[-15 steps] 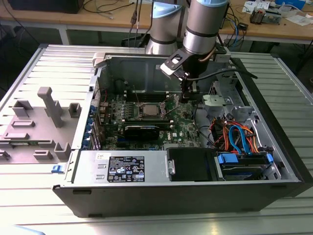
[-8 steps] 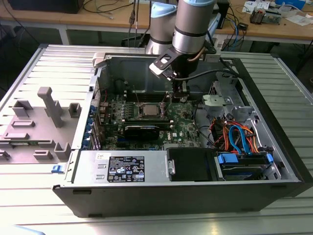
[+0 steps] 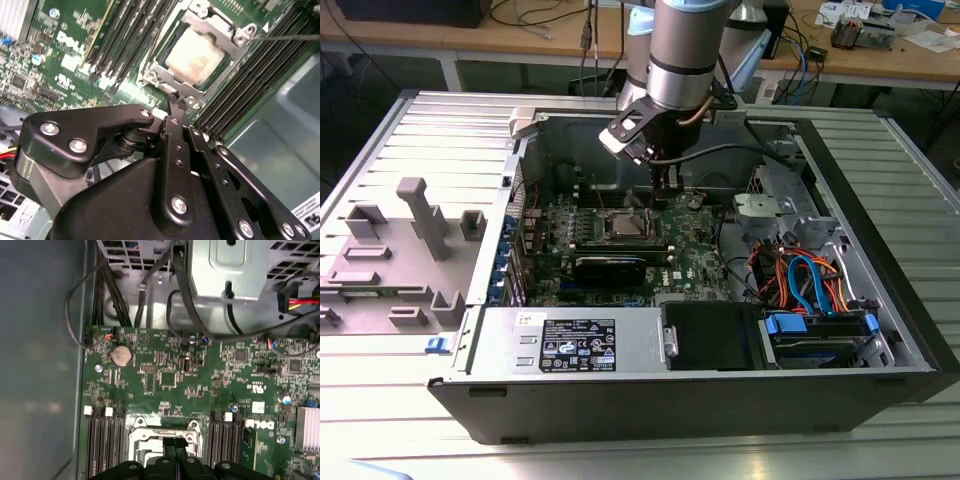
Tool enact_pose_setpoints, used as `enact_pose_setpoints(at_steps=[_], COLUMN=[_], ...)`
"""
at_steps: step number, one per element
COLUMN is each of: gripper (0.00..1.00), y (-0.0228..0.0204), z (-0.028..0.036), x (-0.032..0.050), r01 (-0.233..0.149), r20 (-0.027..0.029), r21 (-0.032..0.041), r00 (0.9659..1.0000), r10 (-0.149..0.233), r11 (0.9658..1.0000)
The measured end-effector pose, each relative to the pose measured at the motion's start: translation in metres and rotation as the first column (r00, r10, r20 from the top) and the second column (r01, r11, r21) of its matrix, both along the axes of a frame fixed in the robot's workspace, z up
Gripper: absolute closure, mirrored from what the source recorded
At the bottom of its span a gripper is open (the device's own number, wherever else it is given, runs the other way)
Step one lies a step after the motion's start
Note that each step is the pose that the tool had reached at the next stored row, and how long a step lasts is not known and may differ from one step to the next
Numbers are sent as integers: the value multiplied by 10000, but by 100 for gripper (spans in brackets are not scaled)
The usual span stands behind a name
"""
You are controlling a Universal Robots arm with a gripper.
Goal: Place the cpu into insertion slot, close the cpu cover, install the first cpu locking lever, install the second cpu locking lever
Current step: 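Close the cpu cover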
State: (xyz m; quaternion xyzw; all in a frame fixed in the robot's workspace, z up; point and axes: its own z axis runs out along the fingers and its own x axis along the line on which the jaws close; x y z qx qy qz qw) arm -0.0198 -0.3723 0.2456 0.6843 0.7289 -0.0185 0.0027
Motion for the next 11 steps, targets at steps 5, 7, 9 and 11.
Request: enact_pose_setpoints(at_steps=[5,7,9,11], gripper=[89,89,89,89], y=[0,0,0,1], z=[-118,-146,-188,-208], x=[-273,-327,-362,-370], r01=[1,0,1,1], r20=[0,0,0,0], r21=[0,1,1,0], r00=[10000,10000,10000,10000], r10=[-1,0,-1,-1], r11=[10000,10000,10000,10000])
